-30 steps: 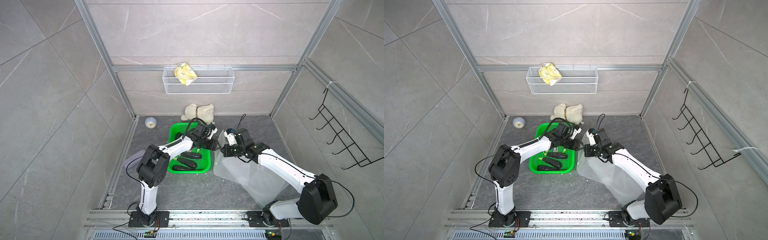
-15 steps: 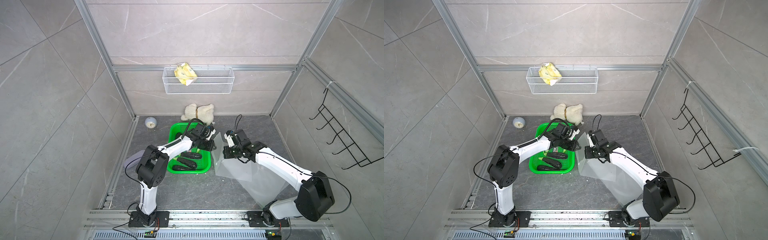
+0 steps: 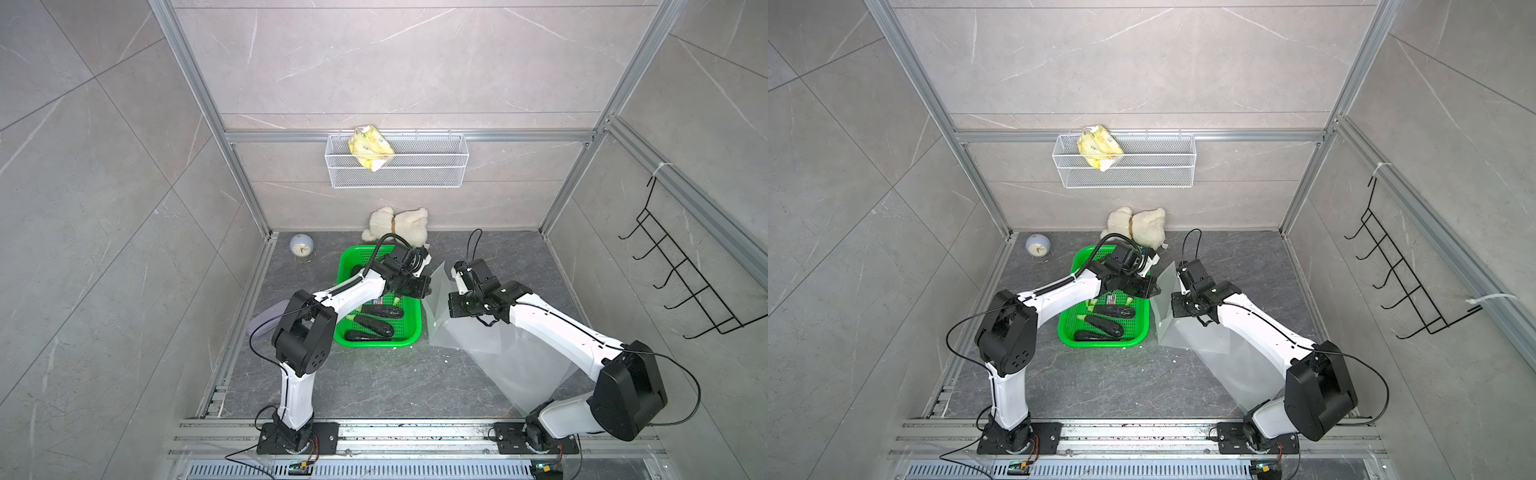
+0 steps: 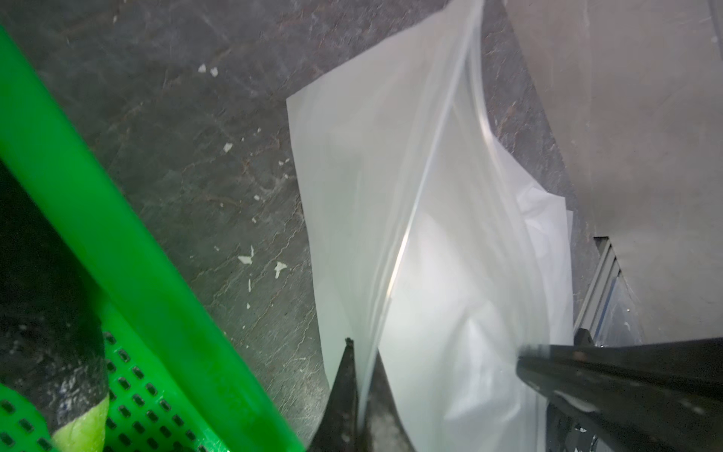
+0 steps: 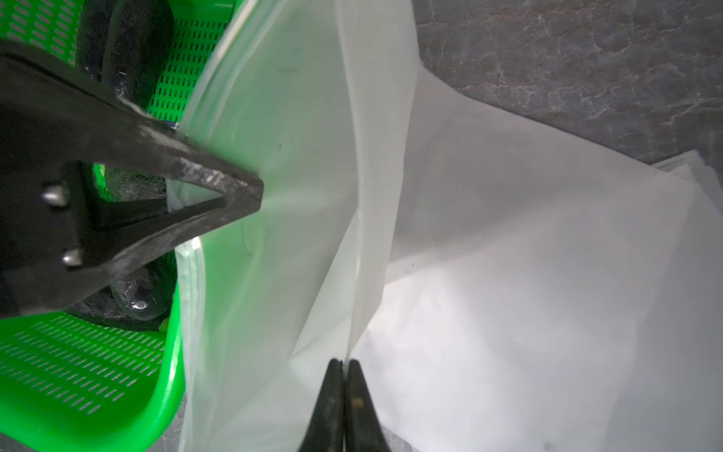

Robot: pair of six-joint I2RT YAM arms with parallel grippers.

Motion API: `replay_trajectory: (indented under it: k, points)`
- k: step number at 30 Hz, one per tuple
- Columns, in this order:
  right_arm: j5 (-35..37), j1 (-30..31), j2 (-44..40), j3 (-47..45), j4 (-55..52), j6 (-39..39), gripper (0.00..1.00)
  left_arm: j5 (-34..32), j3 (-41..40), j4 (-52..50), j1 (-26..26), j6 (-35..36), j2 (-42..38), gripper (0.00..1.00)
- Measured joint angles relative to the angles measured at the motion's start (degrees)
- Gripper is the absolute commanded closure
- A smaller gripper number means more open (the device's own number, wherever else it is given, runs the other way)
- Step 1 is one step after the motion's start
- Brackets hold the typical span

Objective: Place the eggplant in a zip-top bag and seal the zipper
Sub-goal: Open the zipper food storage bag.

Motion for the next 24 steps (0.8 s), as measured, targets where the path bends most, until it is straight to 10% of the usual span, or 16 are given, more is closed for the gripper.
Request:
replay_trajectory:
  k: [19,24]
  points:
    - [4.2,0.0,-7.1,4.8,-1.4,-1.5,0.88,1.6,5.7,2.5,0.0,-0.1,2.4,1.0]
    - [5.0,-0.3,-7.2,4.8,-1.7,-1.7,0.43,1.4,5.7,3.0,0.0,0.1,2.0,1.0]
